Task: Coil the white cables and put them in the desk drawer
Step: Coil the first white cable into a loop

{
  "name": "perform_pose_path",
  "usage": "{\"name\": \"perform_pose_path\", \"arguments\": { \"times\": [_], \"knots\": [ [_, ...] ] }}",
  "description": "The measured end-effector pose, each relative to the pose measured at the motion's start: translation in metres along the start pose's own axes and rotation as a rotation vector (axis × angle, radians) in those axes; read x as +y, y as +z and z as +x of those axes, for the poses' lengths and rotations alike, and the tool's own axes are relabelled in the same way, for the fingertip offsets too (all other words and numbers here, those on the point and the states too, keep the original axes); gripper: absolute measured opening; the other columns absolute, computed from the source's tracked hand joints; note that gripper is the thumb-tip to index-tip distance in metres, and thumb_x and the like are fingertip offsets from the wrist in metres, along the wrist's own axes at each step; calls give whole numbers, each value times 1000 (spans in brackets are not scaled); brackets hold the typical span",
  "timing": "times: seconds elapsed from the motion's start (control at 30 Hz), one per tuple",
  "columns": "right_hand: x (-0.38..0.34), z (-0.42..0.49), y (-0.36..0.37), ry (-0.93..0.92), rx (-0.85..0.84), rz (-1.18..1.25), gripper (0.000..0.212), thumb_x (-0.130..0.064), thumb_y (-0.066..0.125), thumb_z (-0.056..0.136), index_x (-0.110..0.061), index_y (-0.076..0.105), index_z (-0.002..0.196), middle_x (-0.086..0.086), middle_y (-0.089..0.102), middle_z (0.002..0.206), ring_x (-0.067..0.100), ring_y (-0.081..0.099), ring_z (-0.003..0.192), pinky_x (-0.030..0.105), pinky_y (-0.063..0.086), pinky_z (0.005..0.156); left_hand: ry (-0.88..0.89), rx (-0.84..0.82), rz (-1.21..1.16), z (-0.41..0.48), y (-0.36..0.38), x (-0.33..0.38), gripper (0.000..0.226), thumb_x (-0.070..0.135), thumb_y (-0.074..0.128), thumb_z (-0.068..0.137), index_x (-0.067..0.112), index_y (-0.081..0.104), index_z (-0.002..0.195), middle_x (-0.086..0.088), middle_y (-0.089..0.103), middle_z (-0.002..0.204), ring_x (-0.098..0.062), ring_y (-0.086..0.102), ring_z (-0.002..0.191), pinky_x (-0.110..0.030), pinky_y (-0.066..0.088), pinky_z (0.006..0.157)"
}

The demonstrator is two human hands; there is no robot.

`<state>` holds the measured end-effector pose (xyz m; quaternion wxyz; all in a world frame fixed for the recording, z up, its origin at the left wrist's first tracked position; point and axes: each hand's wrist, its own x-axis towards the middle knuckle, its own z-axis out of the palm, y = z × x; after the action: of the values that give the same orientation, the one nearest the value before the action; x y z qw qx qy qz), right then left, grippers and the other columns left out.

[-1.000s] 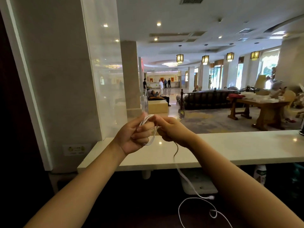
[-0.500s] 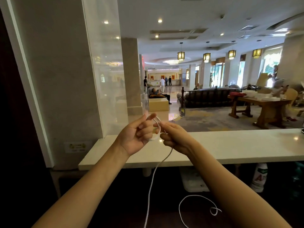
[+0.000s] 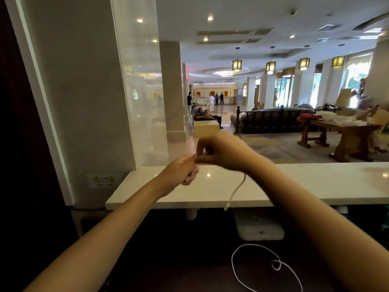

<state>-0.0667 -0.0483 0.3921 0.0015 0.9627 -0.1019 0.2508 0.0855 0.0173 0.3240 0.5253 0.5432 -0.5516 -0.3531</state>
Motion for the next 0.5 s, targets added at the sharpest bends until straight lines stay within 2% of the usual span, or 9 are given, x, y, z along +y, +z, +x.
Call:
{"name": "perform_pose_path", "arguments": {
  "times": [0.07,0.1,0.2,0.27,0.37,0.43,0.5],
  "knots": [
    [14,7,-13,25,38,-9,19,-36,65,81,-18,63,85,-16,49,65,-3,45,58,16,37,57,-95,-142,-243,-6,-3,-5,61,55,24,92,8,55,115,1,35,56,-7,22,41,-21,19,41],
    [23,10,-15,47,76,16,22,-37,66,81,-16,64,84,-12,52,65,-1,45,57,18,39,56,-112,-212,-367,-9,-4,-6,62,55,22,93,9,60,110,1,33,54,-8,18,42,-21,16,40],
    [44,7,4,131,113,291,22,-32,61,85,-11,65,79,-1,58,66,3,46,53,11,41,53,-47,-316,-685,-19,-1,-4,40,43,34,93,11,57,90,6,29,51,-6,15,41,-17,18,37],
    [48,-3,36,207,98,479,26,-30,54,91,-14,66,75,-6,54,59,0,46,48,10,41,53,30,-245,-863,-19,1,-1,30,37,37,91,12,52,88,5,33,47,-7,14,39,-17,17,35],
    [47,-22,88,383,42,512,37,-35,46,95,-13,69,76,-5,48,54,10,47,52,26,41,61,121,-18,-1029,-12,-3,3,37,35,31,96,10,58,100,6,36,46,-6,14,41,-17,15,38],
    [37,-34,110,372,-102,469,37,-37,43,96,-15,69,79,-6,49,56,11,49,54,26,39,61,144,143,-924,-5,-6,2,38,34,28,99,10,55,111,6,37,49,-4,24,39,-17,22,40],
    [22,-41,117,232,-269,294,35,-38,42,96,-15,68,88,-2,60,67,15,56,65,26,40,66,141,264,-700,-1,-6,-4,34,30,28,100,13,49,119,4,41,54,-7,39,42,-19,35,44]
  ]
}}
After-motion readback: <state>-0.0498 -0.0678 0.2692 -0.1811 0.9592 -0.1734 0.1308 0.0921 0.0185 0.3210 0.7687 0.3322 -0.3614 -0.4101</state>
